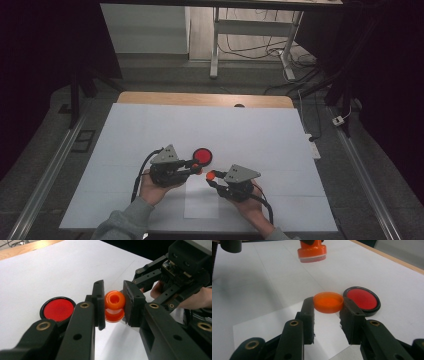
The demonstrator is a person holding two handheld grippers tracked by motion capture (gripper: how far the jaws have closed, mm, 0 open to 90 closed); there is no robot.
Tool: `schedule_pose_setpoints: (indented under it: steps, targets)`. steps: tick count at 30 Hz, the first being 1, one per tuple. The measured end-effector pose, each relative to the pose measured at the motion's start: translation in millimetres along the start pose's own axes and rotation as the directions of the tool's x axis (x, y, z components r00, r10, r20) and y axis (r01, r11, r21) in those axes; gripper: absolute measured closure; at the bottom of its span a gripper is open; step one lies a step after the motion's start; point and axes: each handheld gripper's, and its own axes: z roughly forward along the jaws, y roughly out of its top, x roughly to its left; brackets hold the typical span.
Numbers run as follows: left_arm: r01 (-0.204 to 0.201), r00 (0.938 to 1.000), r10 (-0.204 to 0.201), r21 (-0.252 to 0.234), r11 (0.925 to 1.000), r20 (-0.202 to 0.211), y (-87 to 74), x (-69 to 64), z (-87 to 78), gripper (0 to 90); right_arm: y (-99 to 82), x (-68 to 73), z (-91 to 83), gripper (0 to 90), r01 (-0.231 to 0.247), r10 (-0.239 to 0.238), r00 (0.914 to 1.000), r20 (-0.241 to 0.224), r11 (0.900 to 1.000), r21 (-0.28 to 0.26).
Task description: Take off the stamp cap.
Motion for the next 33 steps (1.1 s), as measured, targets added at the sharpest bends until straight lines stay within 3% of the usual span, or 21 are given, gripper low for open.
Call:
schedule_pose_setpoints:
  steps: [14, 33]
  targets:
    - [-0.011, 0.9999, 0.011, 0.009, 0.9999, -0.011, -1.3, 0.8, -1.5, 72.3, -4.7, -6.8, -11.1, 64.5, -0.013, 0.013, 0.9995, 0.029, 0.9999, 0.001]
    - [-0.011, 0.9999, 0.012, 0.019, 0.9998, -0.006, -2.0, 2.7, -2.0, 72.3, -27.1, -30.0, -58.3, 64.4, -0.086, 0.087, 0.9889, 0.121, 0.9962, -0.015]
